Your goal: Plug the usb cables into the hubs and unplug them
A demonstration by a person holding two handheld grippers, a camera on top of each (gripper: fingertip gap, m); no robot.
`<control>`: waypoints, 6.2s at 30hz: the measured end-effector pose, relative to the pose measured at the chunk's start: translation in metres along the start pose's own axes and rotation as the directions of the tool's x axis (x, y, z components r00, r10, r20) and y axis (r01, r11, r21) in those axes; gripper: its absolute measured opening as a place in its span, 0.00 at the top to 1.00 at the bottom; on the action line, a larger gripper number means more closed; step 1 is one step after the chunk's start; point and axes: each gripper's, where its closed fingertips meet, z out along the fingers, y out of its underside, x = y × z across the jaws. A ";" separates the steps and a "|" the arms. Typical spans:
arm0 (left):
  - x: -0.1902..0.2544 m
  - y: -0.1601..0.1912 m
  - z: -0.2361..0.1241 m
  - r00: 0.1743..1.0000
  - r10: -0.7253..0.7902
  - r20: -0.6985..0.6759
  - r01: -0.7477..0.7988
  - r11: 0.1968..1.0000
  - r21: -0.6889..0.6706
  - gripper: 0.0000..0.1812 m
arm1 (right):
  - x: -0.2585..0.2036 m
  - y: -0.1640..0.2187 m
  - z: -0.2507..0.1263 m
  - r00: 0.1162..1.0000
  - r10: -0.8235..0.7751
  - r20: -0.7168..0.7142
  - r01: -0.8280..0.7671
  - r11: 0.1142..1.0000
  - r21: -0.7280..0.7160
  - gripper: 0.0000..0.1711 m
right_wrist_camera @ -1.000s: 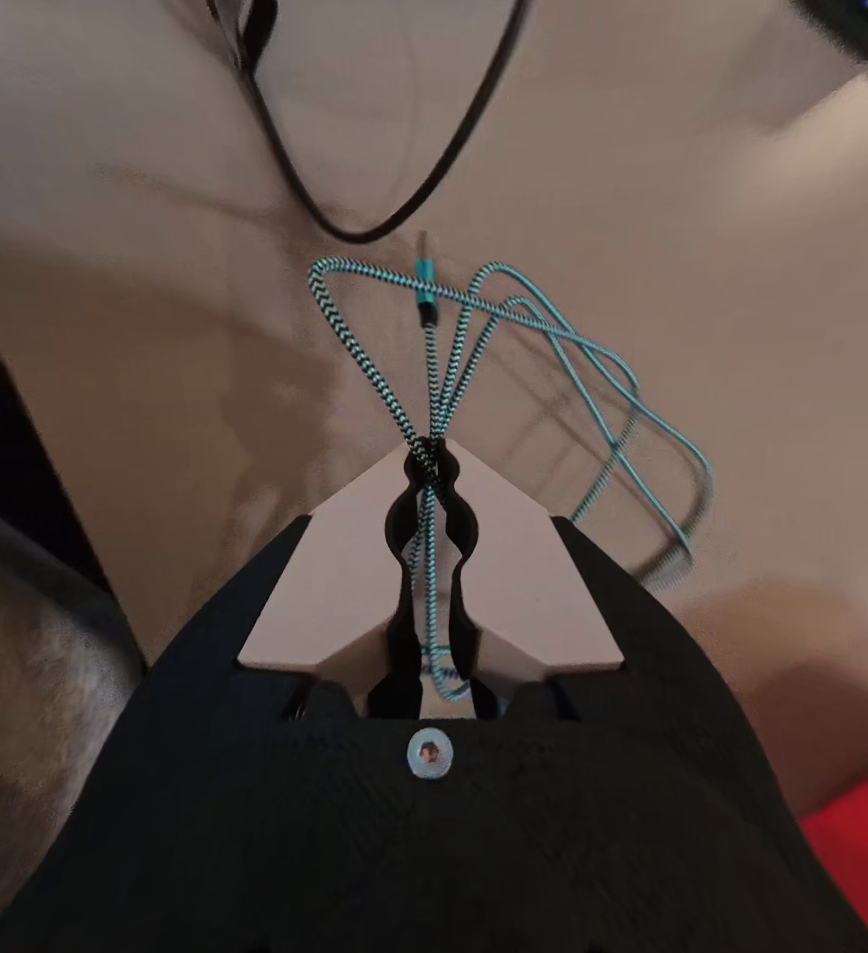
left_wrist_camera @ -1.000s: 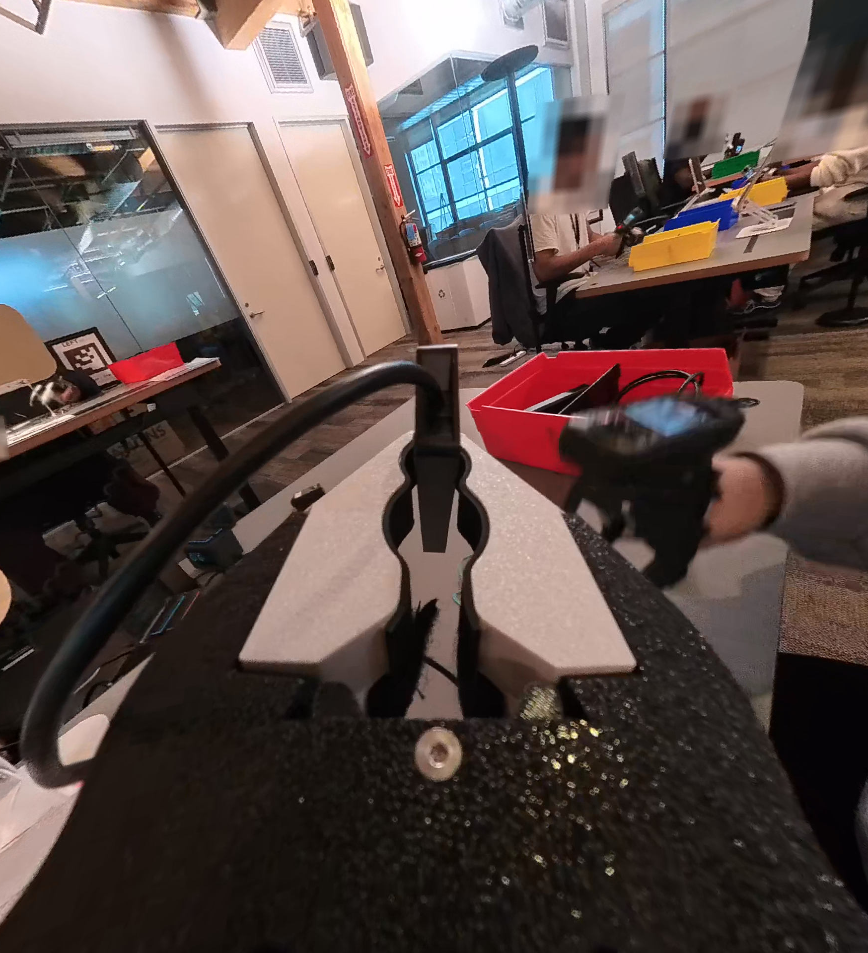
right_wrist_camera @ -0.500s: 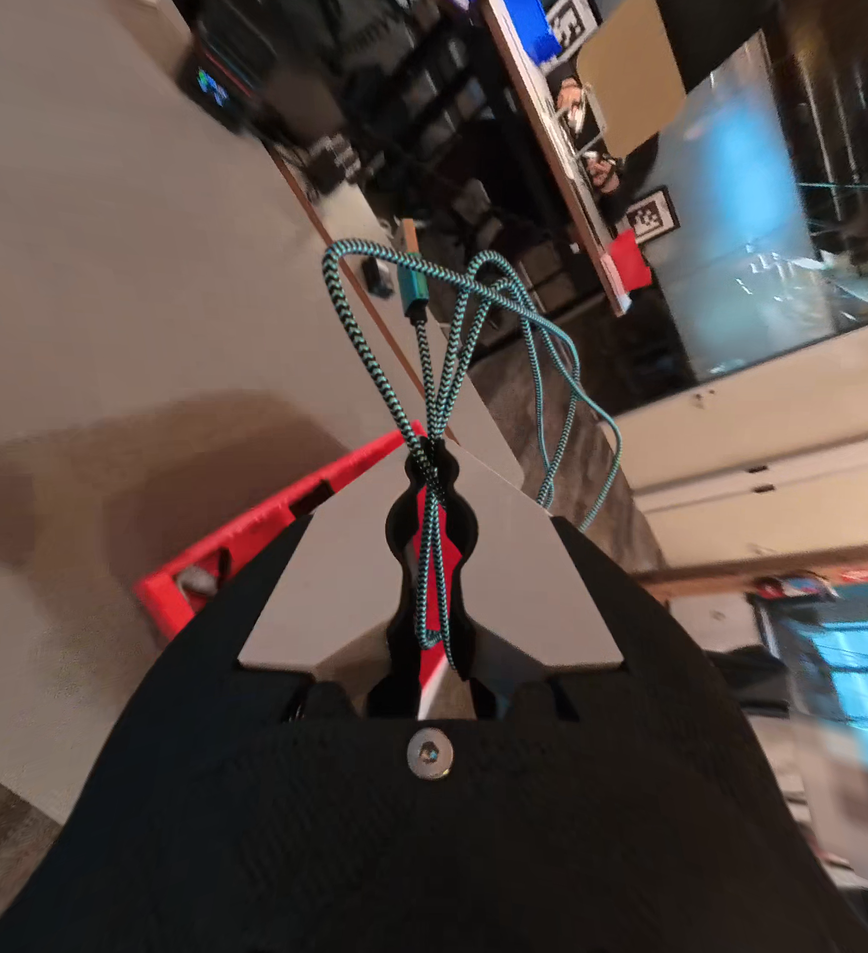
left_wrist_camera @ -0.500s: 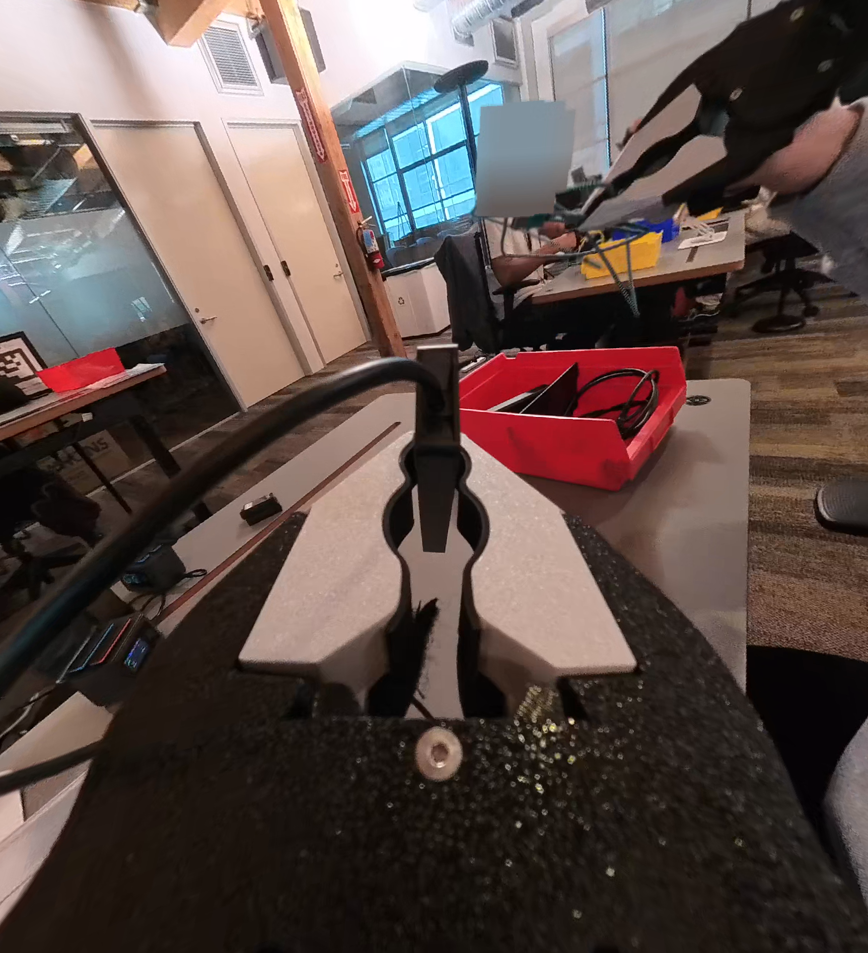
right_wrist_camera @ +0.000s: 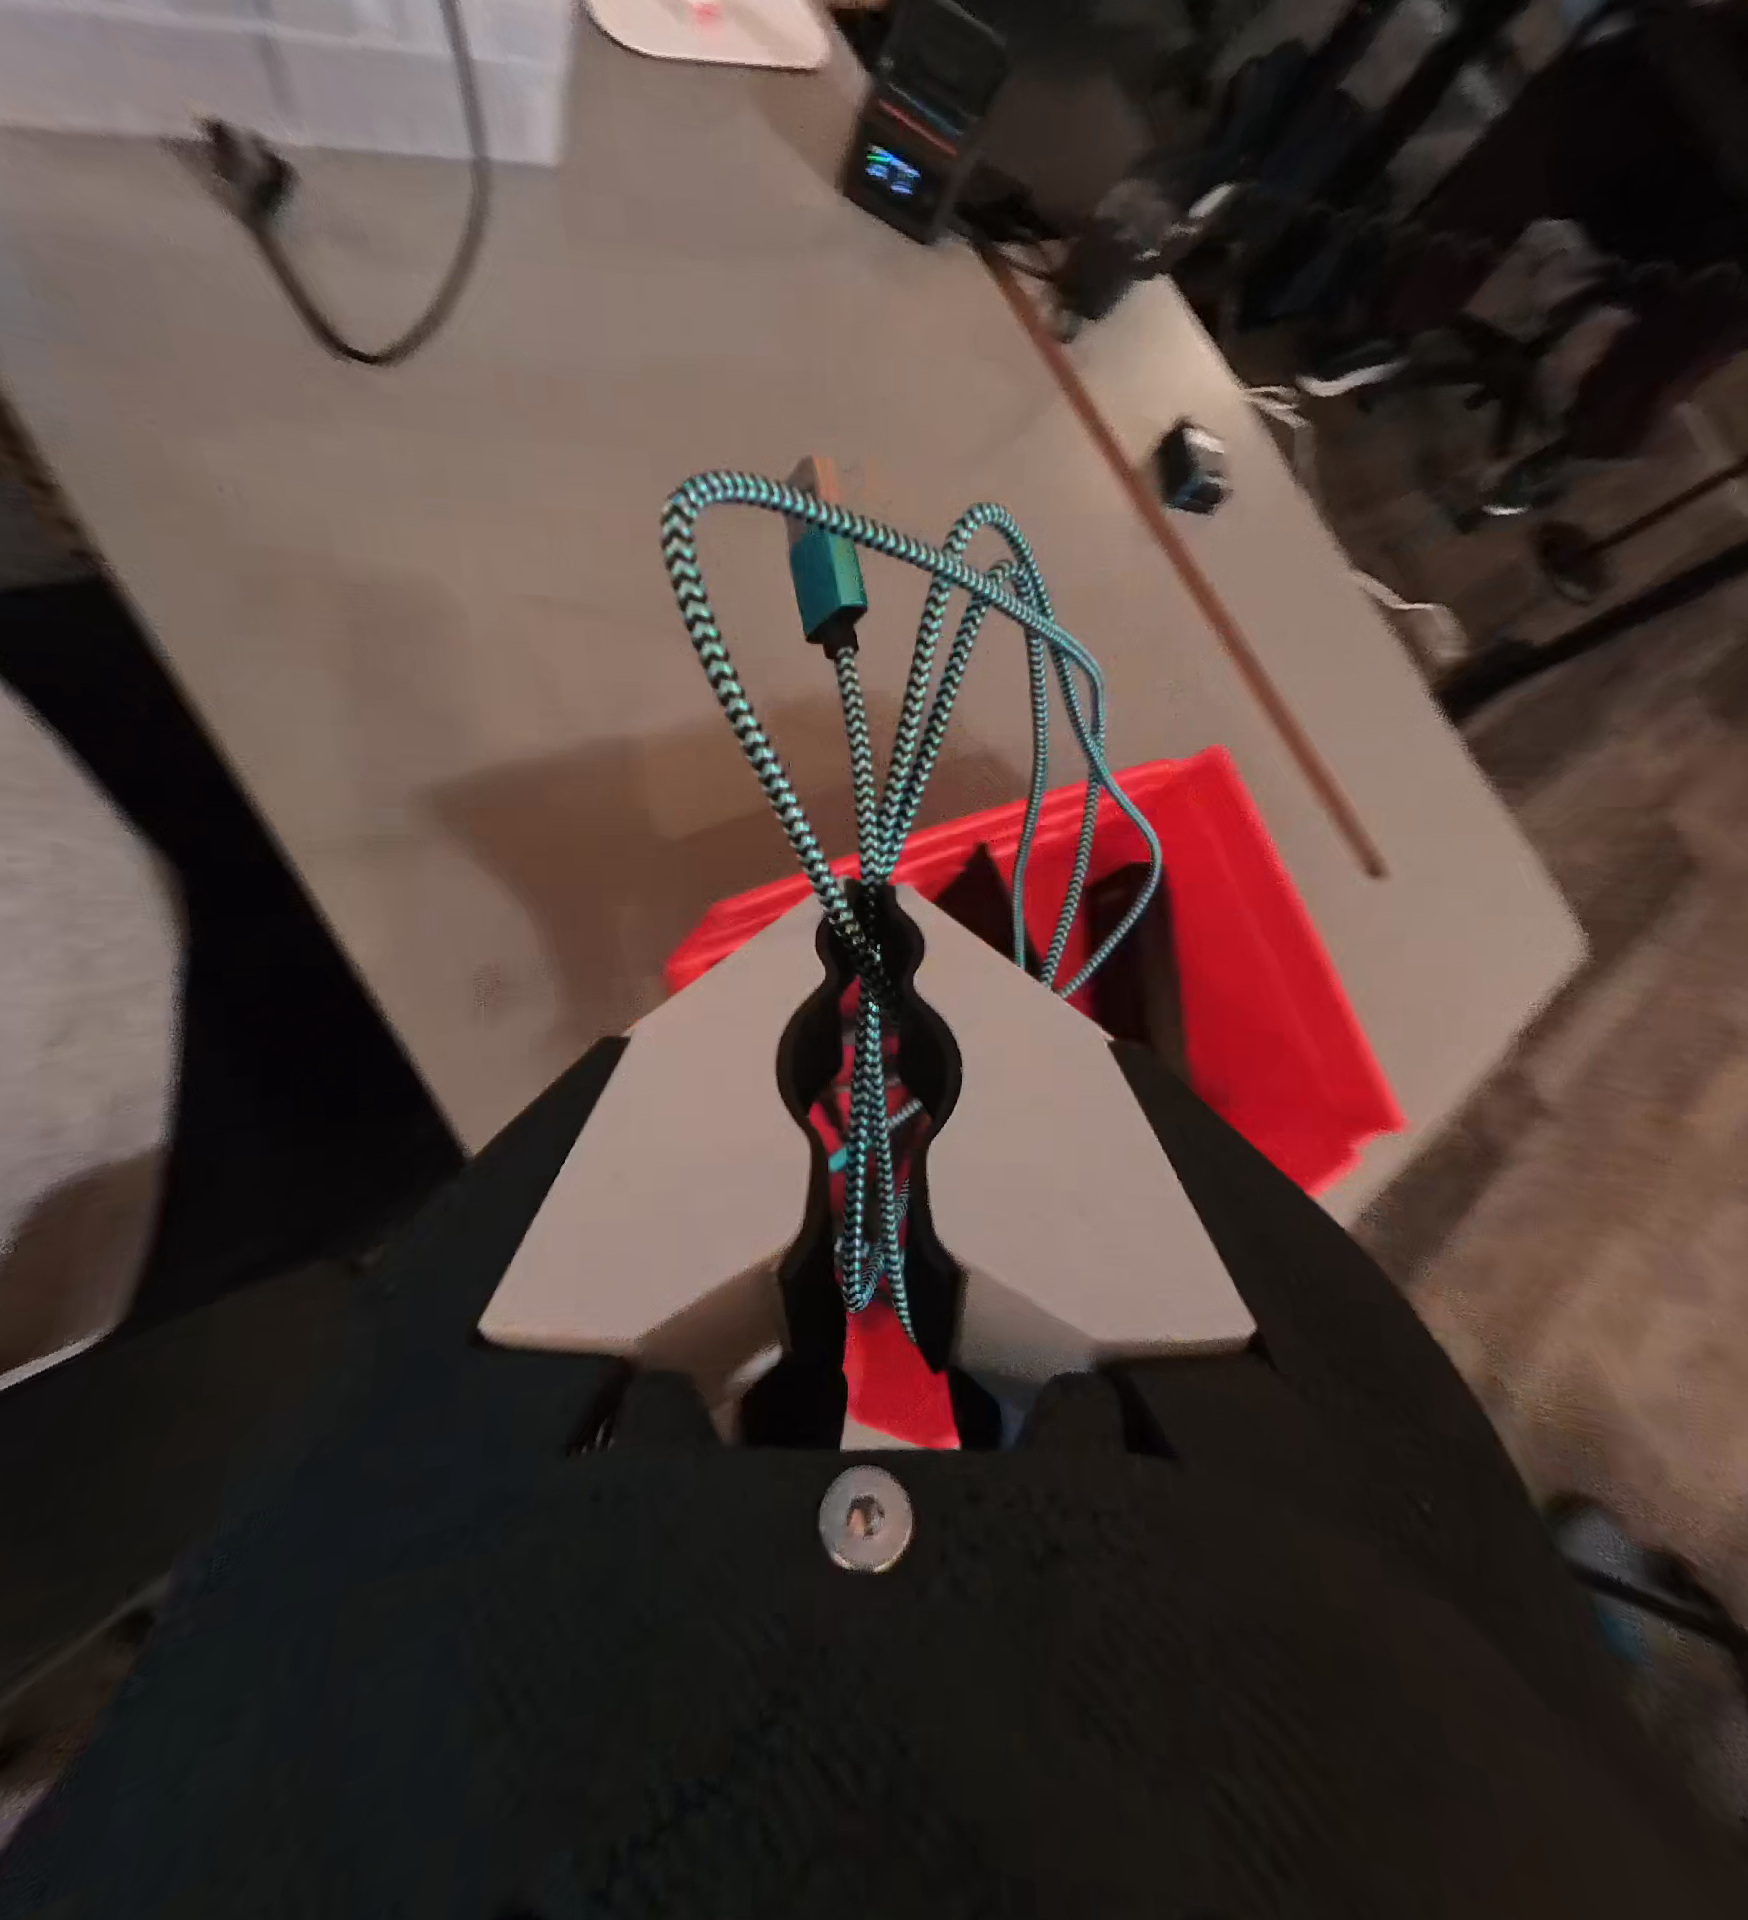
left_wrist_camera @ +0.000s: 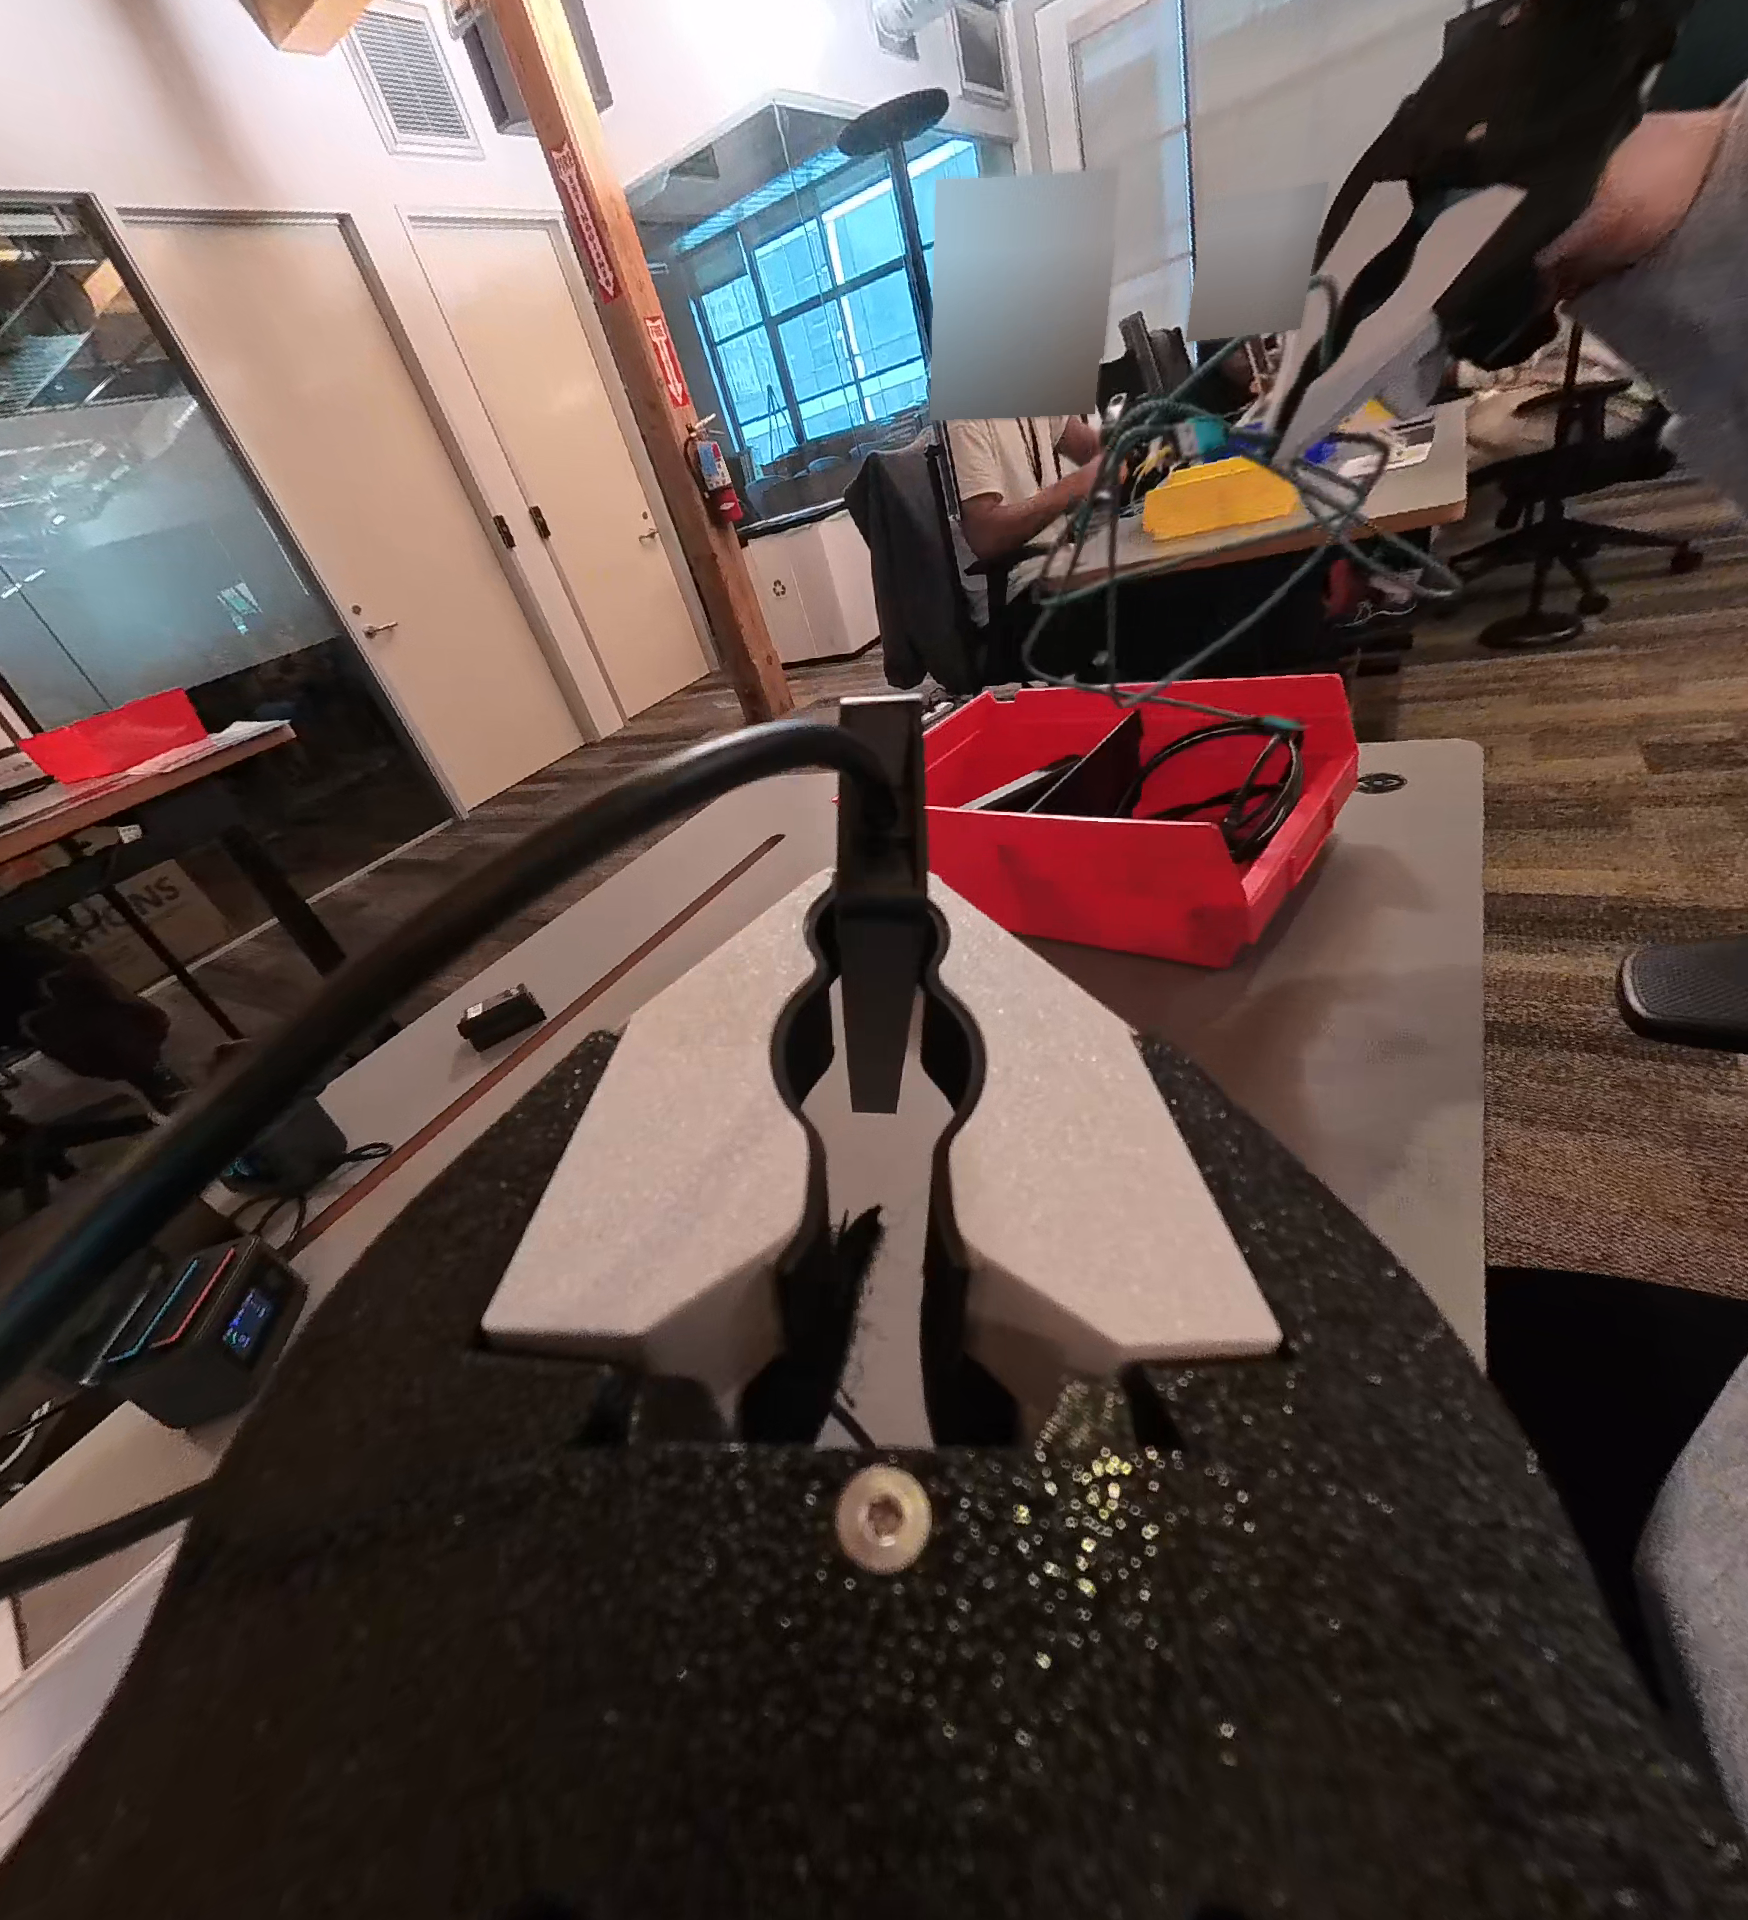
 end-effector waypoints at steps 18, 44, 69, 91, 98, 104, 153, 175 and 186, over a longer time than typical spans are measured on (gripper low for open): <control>0.009 0.011 0.011 0.998 -0.017 -0.067 0.015 0.999 -0.028 0.96 | 0.046 0.133 0.129 0.964 -0.263 -0.046 0.192 0.803 -0.565 0.99; 0.055 0.015 0.030 0.940 -0.104 -0.324 0.112 0.994 0.005 0.96 | -0.162 -0.130 0.164 0.930 -0.317 0.186 0.265 0.928 0.261 0.68; 0.035 -0.012 0.007 0.967 -0.033 -0.252 0.088 0.973 0.213 0.95 | 0.070 -0.216 -0.059 0.741 -0.201 -0.640 0.432 0.873 0.226 0.95; 0.030 0.003 0.016 0.974 -0.038 -0.224 0.069 0.989 0.132 0.97 | 0.255 -0.077 -0.112 0.540 -0.184 -0.821 0.076 0.983 -0.169 0.95; 0.020 0.005 0.013 0.976 -0.066 -0.206 0.094 0.987 0.131 0.97 | 0.242 -0.004 -0.058 0.570 -0.604 -0.557 0.212 0.763 -0.611 0.95; 0.020 -0.003 0.012 0.961 -0.126 -0.246 0.170 0.971 0.166 0.97 | 0.202 0.071 0.024 0.590 -0.808 0.012 0.466 0.328 -0.821 0.95; -0.043 0.135 -0.126 0.856 0.126 0.502 0.201 0.812 -0.547 0.38 | 0.039 0.200 0.012 0.572 0.479 -0.665 -0.354 0.876 0.326 0.46; -0.039 0.206 -0.178 0.757 0.113 0.644 0.396 0.704 -0.589 0.88 | 0.051 0.228 0.012 0.465 0.583 -0.666 -0.496 0.795 0.350 0.72; -0.042 0.197 -0.190 0.699 -0.066 0.712 0.535 0.709 -0.459 0.49 | 0.059 0.252 0.039 0.468 0.606 -0.643 -0.584 0.759 0.289 0.85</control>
